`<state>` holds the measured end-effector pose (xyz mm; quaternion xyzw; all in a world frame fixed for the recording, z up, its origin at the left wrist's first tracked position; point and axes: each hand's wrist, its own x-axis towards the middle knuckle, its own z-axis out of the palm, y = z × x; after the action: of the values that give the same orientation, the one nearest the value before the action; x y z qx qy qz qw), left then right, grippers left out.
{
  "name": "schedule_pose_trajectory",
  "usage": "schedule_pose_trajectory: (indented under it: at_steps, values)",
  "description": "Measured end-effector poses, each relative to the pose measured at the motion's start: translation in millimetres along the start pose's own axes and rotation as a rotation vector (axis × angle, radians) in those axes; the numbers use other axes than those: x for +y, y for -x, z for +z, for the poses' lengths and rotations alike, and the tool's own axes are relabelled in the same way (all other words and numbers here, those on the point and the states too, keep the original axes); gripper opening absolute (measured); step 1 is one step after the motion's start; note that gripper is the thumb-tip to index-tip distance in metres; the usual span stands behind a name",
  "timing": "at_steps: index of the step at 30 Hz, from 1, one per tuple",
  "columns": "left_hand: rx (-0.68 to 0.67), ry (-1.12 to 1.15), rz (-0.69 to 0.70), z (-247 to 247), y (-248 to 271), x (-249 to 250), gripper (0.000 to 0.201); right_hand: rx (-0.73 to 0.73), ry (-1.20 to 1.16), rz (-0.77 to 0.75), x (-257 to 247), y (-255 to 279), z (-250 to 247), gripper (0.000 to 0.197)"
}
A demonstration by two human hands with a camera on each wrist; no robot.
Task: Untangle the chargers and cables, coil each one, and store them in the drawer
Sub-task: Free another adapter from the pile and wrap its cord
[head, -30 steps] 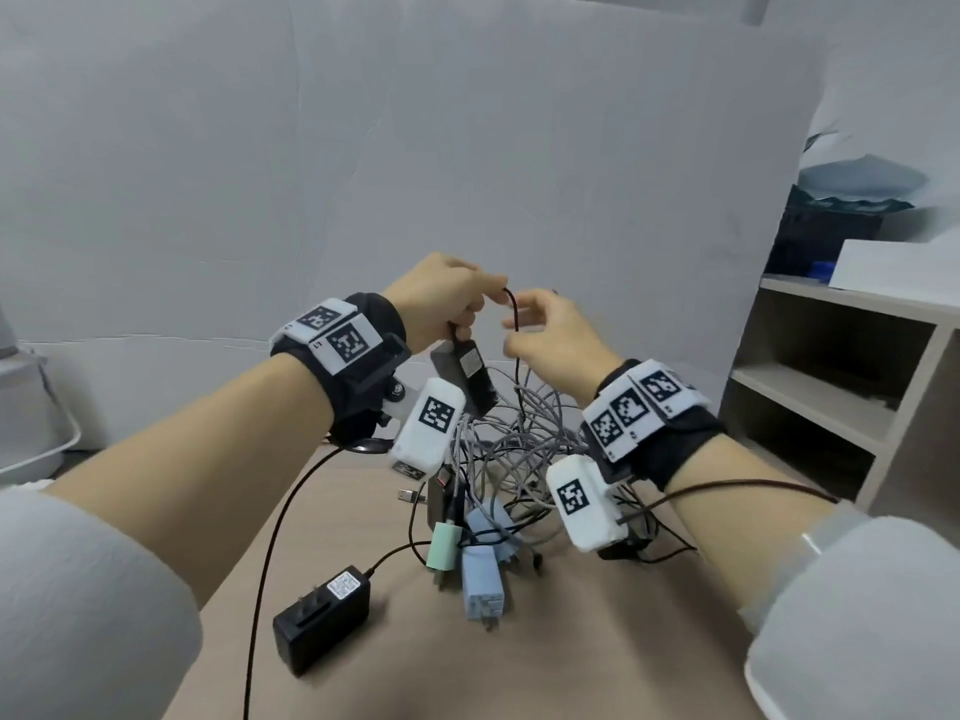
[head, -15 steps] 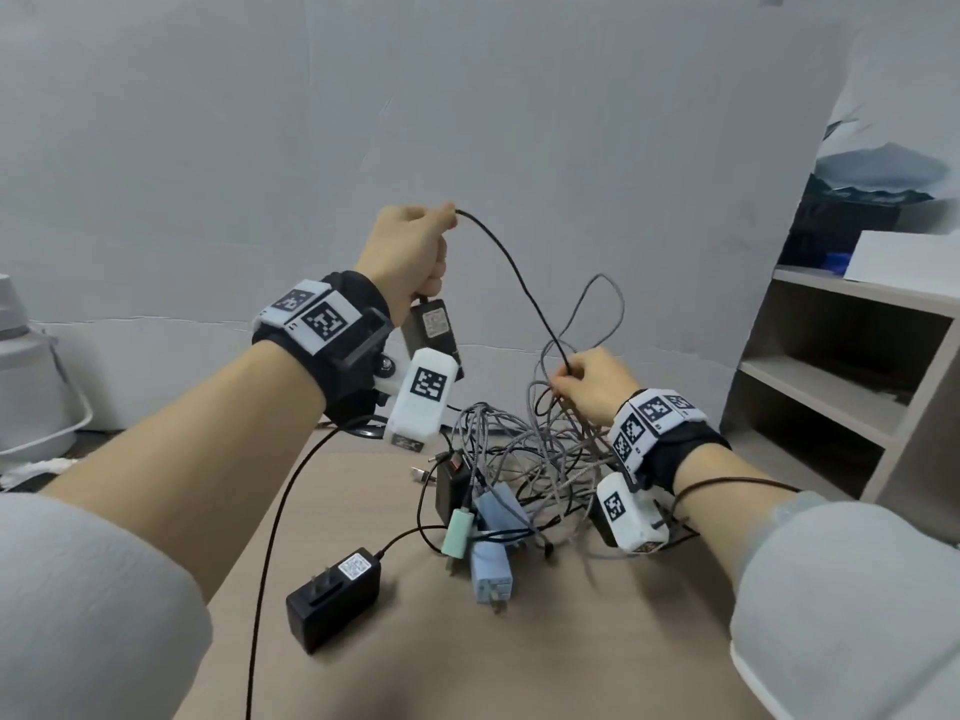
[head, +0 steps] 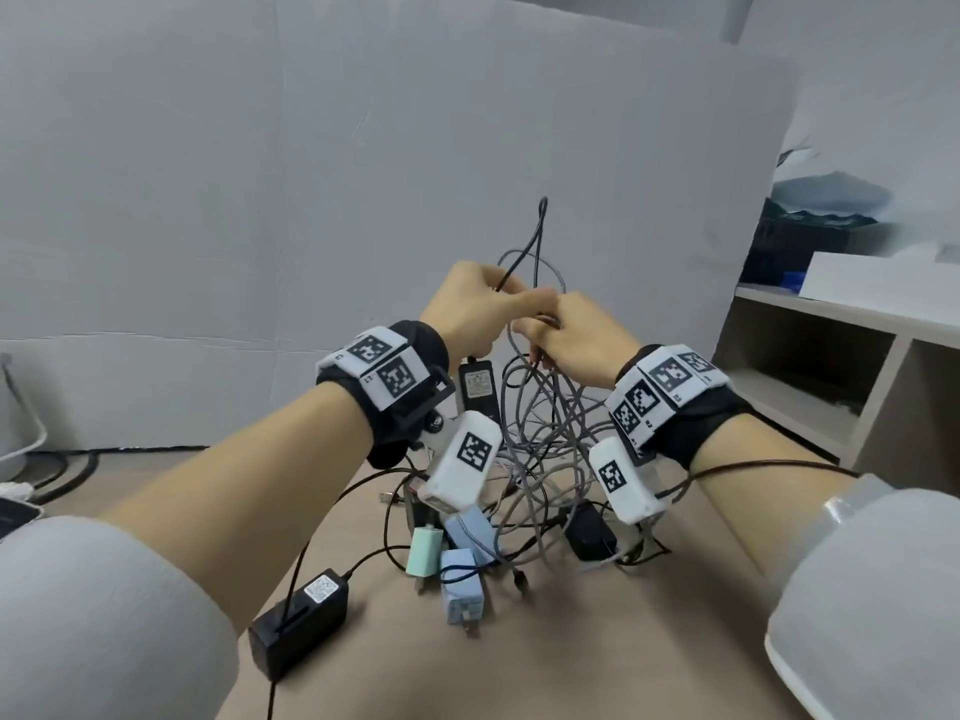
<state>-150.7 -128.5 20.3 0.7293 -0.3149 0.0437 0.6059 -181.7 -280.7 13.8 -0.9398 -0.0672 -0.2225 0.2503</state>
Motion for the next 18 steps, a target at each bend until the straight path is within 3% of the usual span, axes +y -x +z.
schedule_pose_trajectory:
  at_steps: [3, 7, 10, 14, 18]
  values:
    - [0.048, -0.087, 0.002, 2.8, -0.8, -3.4, 0.028, -0.043, 0.032, 0.008, -3.0, 6.1, 3.3, 0.028]
    - [0.016, -0.164, -0.059, 7.9, 0.9, -15.6, 0.023, -0.103, -0.058, 0.066, -2.4, 14.0, 15.2, 0.043]
    - [0.005, -0.154, -0.134, 9.7, -2.8, -27.4, 0.023, -0.111, -0.120, 0.120, -0.8, 15.1, 22.2, 0.039]
    - [0.050, 0.018, -0.224, 7.1, -5.1, -33.6, 0.013, 0.006, -0.143, 0.178, 16.5, 9.2, 25.5, 0.028]
    - [0.080, 0.112, -0.255, -4.2, -8.1, -38.6, 0.020, -0.088, -0.024, 0.144, 28.8, 13.3, 29.7, 0.020]
